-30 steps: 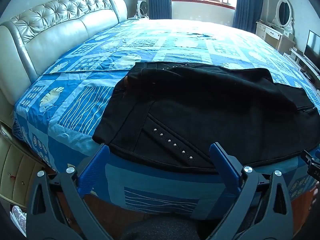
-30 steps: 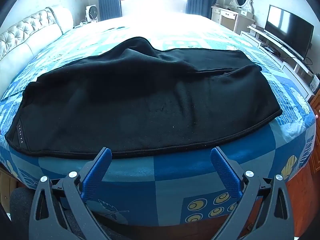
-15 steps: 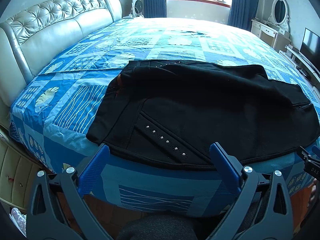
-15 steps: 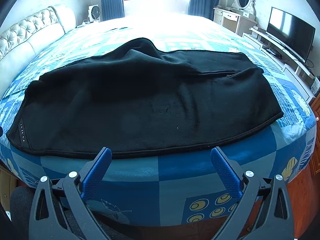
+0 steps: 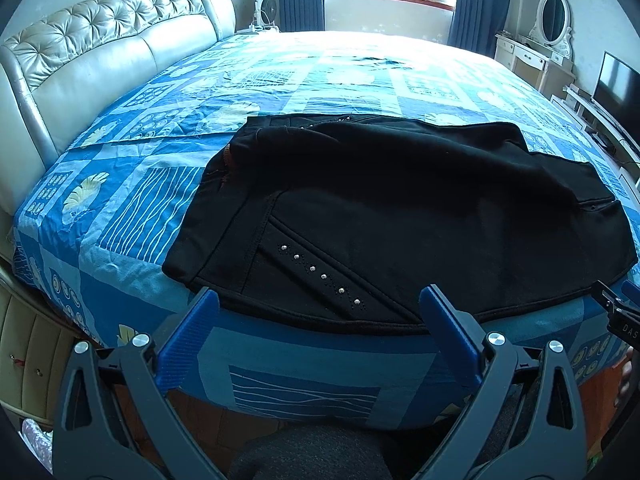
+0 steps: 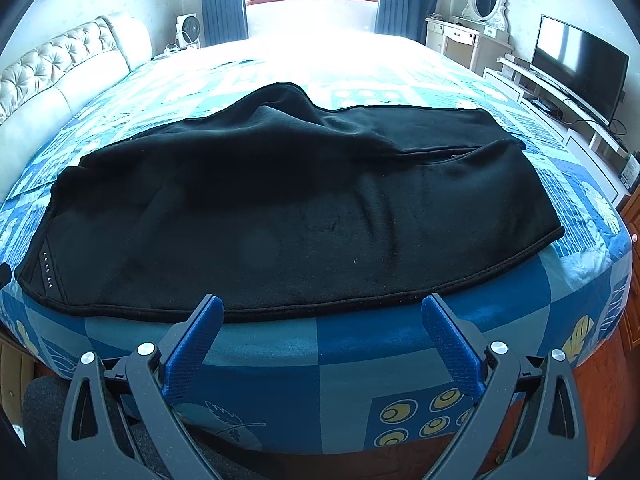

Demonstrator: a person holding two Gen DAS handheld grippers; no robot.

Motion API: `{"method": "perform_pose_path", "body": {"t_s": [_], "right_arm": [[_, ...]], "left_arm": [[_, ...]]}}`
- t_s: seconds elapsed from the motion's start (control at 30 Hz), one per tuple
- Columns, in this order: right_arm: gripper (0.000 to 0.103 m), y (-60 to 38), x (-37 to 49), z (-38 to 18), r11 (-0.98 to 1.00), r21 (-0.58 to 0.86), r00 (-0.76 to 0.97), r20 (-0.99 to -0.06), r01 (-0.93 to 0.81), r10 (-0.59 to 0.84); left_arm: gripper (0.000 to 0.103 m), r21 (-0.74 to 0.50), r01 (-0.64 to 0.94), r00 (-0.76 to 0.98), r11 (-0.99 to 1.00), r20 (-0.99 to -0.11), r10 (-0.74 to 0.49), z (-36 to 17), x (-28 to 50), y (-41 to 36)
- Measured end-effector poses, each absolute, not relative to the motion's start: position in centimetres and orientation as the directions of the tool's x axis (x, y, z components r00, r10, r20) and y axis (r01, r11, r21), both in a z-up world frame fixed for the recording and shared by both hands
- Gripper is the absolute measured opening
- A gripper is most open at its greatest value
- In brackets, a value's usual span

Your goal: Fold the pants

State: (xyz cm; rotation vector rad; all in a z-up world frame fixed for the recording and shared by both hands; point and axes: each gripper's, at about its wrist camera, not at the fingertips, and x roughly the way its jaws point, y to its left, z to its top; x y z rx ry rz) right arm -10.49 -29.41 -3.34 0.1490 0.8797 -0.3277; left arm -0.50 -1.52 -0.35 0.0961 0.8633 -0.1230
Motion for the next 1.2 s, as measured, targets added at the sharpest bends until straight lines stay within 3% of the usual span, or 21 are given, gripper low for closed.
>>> {"method": "perform_pose_path", "body": {"t_s": [0.47, 0.67, 0.87, 0.93, 1.0, 1.2], "right_arm": [[0.099, -31.1, -10.6, -1.5, 0.936, 0.051, 0.642, -0.741, 0.347, -0.197], [0.099, -41.2, -12.6, 0.6, 0.792, 0.453, 0.747, -0.665, 0.410, -0.006], [0.099, -54.9, -17.7, -2.9, 0.291, 0.877, 0.907, -0.417, 0.383, 0.064], [0.099, -57.2, -18.0, -5.5, 0.152, 0.927, 0.927, -0.360, 0.342, 0.108], [0.099, -58.2, -18.2, -7.5, 0.091, 0.919, 0.915, -0.392, 0.383, 0.100], [0.097, -59.0, -16.8, -10.9, 0.000, 0.936, 0.930, -0.351, 0.353, 0.104]], "left_arm": [[0.100, 0.030, 0.155, 0.638, 0.988, -0.767, -0.076, -0.3, -0.6, -1.7], [0.100, 0.022, 0.149, 0.627, 0.989, -0.775, -0.077, -0.6, -0.4, -1.4], [0.100, -0.006, 0.137, 0.609, 0.991, -0.788, -0.089, -0.8, -0.1, -1.0], [0.100, -0.013, 0.133, 0.604, 0.991, -0.792, -0.091, -1.0, 0.0, -1.0], [0.100, -0.007, 0.130, 0.604, 0.992, -0.793, -0.084, -1.1, 0.1, -1.0], [0.100, 0.023, 0.133, 0.601, 0.991, -0.797, -0.062, -1.7, -0.1, -1.1]]}}
